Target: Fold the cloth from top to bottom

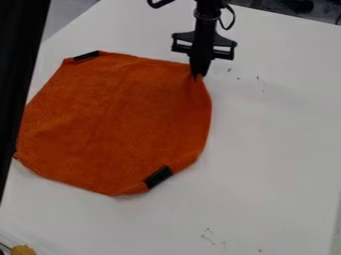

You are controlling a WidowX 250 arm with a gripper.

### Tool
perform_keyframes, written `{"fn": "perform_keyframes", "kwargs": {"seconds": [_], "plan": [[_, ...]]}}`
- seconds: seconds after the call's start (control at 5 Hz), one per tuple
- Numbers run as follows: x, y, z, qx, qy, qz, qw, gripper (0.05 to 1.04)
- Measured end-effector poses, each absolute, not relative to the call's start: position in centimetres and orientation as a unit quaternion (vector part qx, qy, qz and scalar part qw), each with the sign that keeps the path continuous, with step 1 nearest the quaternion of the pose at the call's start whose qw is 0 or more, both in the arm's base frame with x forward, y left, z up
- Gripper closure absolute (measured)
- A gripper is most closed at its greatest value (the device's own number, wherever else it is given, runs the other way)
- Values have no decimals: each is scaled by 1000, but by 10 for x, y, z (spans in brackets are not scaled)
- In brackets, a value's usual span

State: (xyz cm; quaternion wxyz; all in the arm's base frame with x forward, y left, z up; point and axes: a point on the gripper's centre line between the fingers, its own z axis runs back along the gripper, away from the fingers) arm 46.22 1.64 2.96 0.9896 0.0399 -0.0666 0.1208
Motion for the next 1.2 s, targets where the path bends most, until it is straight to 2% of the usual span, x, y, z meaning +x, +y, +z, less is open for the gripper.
{"fn": "perform_keyframes", "kwargs": {"seconds": [0.2,0.4,0.8,1.2], "plan": [[459,27,47,72,-71,161,982,1016],[449,36,83,74,-115,207,969,1016],[379,89,70,51,-118,311,942,1017],[341,103,37,12,-102,352,930,1017]]}}
